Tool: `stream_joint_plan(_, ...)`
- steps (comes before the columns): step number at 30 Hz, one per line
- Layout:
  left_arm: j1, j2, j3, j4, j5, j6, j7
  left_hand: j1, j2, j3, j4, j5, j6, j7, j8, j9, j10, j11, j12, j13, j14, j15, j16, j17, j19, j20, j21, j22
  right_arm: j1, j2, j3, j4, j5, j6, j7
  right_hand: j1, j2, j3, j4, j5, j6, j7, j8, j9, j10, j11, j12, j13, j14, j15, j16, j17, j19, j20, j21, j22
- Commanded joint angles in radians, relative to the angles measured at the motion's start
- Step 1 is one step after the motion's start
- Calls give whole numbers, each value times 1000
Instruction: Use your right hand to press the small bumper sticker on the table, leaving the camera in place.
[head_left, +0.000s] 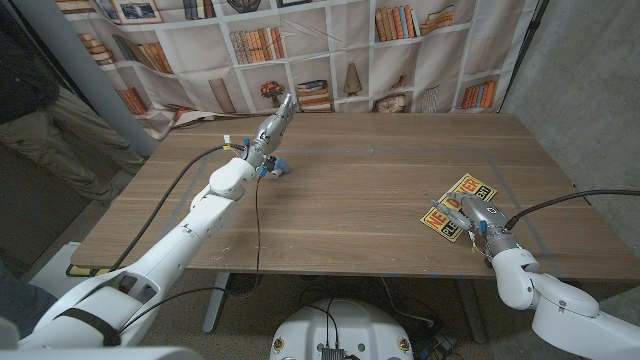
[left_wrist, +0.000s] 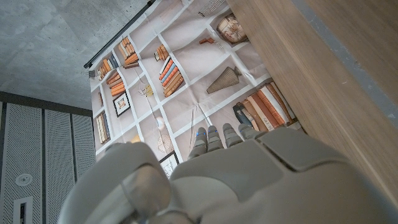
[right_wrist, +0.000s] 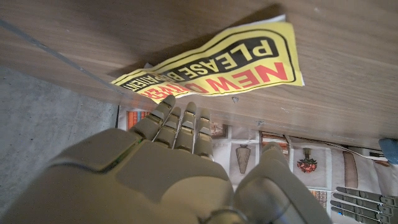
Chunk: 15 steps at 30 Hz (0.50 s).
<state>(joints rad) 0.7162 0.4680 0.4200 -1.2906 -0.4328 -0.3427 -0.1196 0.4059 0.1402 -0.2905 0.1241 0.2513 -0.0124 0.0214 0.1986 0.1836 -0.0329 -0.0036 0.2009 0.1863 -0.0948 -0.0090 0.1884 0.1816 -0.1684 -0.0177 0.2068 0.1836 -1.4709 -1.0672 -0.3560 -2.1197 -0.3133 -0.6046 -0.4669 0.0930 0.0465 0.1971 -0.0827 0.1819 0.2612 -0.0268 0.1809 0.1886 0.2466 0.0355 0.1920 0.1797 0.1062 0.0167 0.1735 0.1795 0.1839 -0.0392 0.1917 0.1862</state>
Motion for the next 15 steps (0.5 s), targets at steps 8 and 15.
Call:
stream_joint_plan(8,-24,-11,6,32,0,-4,-19,14,15,10,-4,2,-8,-1,-5,2,-6,-7,1,2,-10,1,-3,0,-15,-5,-3,2,34,25,-59,12,-21,-138,42,-12,-7,-7,5,4,-77,28,-9,3,-59,16,-8,2,-47,9,-3,2,-39,-30,-5,1)
stream_joint_plan(15,-21,-11,6,28,0,-2,-20,17,19,13,-4,1,-10,-1,-6,2,-5,-8,1,2,-10,0,-3,0,-14,-4,-2,2,59,33,-89,25,-16,-151,57,-13,-6,-8,6,5,-113,40,-11,4,-72,19,-7,2,-57,8,0,2,-48,-30,-3,1)
